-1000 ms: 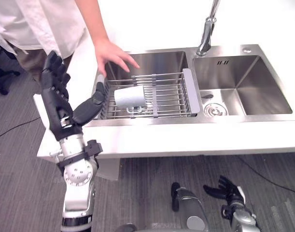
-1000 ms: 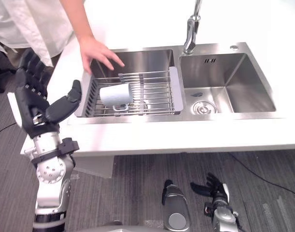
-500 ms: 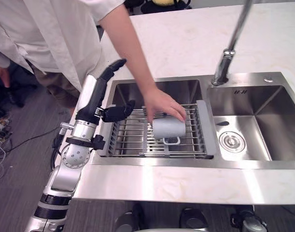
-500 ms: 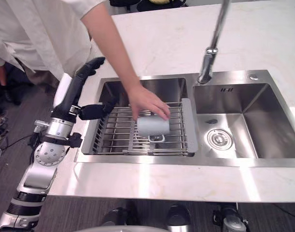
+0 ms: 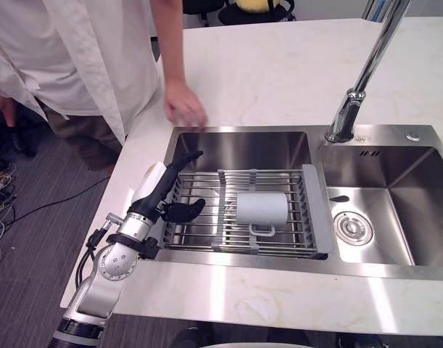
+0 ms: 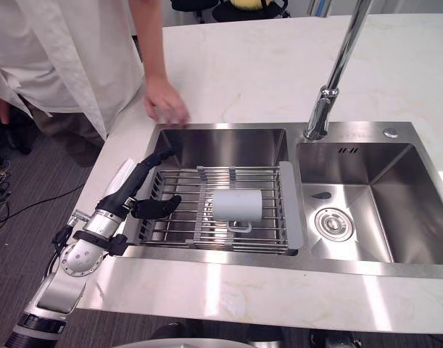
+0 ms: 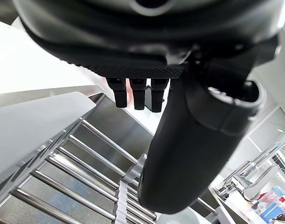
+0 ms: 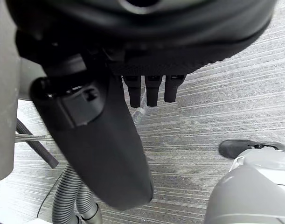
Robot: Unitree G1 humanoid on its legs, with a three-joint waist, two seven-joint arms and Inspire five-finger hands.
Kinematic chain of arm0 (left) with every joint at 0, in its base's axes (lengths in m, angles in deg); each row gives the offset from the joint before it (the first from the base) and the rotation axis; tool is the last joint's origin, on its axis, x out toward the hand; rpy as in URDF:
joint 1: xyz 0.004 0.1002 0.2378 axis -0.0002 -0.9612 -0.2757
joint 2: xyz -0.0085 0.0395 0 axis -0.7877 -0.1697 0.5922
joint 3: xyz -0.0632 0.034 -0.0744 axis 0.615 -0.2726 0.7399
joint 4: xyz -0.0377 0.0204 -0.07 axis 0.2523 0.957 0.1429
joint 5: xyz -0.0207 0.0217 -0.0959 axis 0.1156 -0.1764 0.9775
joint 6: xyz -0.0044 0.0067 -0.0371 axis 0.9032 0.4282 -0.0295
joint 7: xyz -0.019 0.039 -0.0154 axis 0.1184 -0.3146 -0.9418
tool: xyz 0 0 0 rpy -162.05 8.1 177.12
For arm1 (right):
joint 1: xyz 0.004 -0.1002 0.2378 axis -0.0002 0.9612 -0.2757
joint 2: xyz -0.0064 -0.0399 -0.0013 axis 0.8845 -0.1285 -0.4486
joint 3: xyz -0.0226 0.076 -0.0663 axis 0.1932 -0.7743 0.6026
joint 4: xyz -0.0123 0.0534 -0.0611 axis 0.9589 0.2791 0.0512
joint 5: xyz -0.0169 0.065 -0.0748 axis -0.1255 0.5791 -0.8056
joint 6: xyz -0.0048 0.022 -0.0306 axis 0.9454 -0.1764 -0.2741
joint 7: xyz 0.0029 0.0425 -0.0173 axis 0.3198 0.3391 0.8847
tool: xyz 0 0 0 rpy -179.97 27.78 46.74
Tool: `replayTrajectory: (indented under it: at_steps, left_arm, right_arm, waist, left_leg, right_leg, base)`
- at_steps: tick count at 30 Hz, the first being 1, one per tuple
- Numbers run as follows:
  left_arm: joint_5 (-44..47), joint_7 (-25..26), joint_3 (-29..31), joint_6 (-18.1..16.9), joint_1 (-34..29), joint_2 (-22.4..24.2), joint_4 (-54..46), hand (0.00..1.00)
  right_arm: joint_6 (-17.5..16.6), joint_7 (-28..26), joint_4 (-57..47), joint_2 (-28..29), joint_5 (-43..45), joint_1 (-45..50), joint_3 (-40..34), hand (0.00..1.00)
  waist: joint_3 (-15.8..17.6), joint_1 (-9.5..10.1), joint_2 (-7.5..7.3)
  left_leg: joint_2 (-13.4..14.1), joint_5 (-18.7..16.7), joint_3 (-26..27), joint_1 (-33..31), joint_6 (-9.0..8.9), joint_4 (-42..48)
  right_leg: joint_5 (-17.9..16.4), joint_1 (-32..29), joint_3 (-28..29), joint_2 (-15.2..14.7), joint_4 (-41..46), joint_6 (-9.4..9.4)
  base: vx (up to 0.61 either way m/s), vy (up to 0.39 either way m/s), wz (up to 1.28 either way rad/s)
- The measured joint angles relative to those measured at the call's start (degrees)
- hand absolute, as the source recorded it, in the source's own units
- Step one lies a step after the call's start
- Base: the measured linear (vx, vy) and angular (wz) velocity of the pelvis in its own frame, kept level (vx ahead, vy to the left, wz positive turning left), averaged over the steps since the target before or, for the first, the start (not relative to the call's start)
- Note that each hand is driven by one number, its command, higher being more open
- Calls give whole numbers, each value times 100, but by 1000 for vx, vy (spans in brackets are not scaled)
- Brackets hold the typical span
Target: Walk over to the sink, pick up the cup, carry it to the dishwasher, place the cup inside the dishwasher, then close the dishwasher door
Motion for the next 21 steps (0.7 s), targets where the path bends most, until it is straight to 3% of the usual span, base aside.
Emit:
replayTrajectory:
  at_steps: [5, 11, 21]
  left_arm:
    - [6, -2, -41, 0, -58, -2, -46, 90]
    - [238, 1, -137, -45, -435, -2, -895, 90]
    - [123, -167, -961, -90, -517, 150, -1138, 90]
  right_arm:
    - [1, 1, 91, 73, -2, 10, 4, 90]
    - [1, 4, 155, 158, -3, 76, 4, 90]
    - [1, 5, 185, 203, -63, 171, 21, 90]
  waist:
    - [-177, 15, -64]
    - [-252, 30, -144]
    - [-402, 13, -138]
  left_leg:
    - [-19, 67, -20, 94, 3, -126]
    - [-32, 92, -14, 169, 15, -183]
    - [-84, 293, 62, 378, 63, -545]
  right_leg:
    - [13, 67, -13, 5, -44, 10]
    - [70, 156, -4, 11, -138, 20]
    - [157, 213, 78, 21, -233, 41]
  base:
    - [3, -1, 2]
    - [0, 0, 0]
    - [-16, 8, -3]
